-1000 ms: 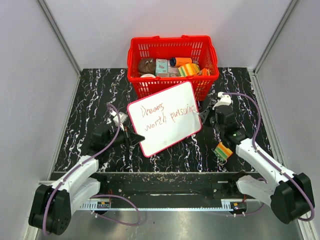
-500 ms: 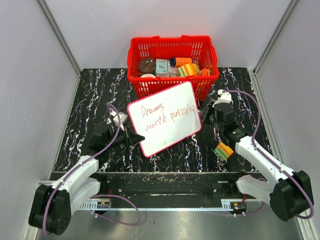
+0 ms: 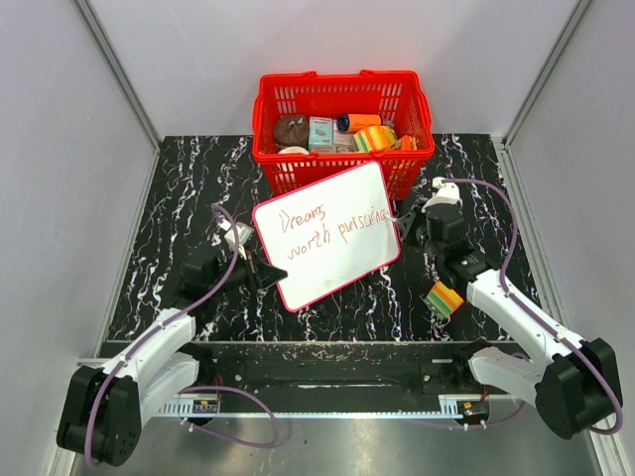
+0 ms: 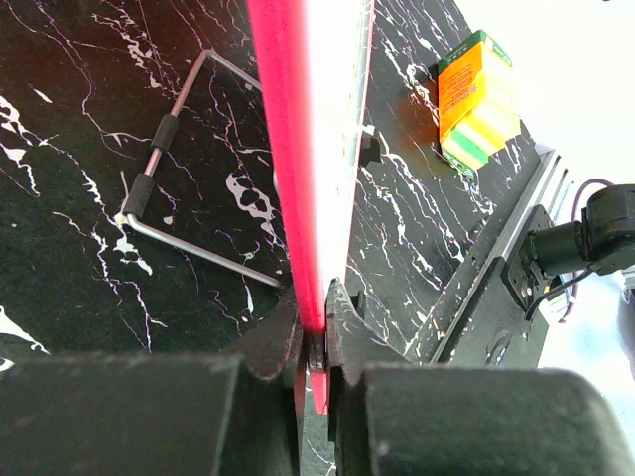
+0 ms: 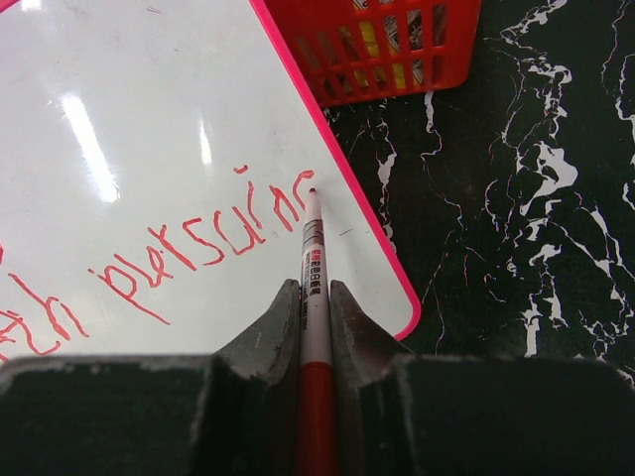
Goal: Write a sentence on the whiteboard
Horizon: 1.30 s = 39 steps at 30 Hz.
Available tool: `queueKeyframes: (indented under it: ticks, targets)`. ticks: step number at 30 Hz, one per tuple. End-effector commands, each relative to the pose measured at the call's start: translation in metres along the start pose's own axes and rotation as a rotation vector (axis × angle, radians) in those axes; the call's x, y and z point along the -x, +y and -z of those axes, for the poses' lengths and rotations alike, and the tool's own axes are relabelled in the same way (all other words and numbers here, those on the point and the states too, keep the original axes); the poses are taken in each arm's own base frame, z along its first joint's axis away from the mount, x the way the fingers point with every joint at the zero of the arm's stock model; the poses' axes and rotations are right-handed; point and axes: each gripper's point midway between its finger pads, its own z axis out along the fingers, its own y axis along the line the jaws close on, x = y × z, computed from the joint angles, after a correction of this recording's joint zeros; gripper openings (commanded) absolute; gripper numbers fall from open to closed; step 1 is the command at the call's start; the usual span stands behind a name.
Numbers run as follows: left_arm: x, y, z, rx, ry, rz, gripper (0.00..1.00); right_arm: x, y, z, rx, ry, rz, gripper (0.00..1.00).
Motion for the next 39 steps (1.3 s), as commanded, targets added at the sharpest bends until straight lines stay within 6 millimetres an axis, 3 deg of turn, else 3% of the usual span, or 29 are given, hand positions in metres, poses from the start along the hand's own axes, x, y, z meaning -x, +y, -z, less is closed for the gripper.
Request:
queueKeyframes:
  ticks: [1,14,26,33,39]
  targets:
    - [0.011,0.027,0.002,0.118,-0.064,-0.120,0.00,0.018,0.009,0.001,0.023,-0.048,0.006,0.00]
    - [0.011,0.027,0.002,0.120,-0.063,-0.119,0.00,-0.010,-0.002,0.009,0.012,0.018,0.005,0.00]
    - [0.011,0.027,0.002,0.122,-0.064,-0.117,0.00,-0.025,0.003,0.011,0.057,0.070,-0.010,0.00]
    - [0.011,0.027,0.002,0.122,-0.064,-0.117,0.00,-0.026,0.010,0.013,0.093,0.077,-0.038,0.00]
    - [0.011,0.027,0.002,0.120,-0.064,-0.120,0.00,-0.013,0.018,0.020,0.123,0.045,-0.060,0.00]
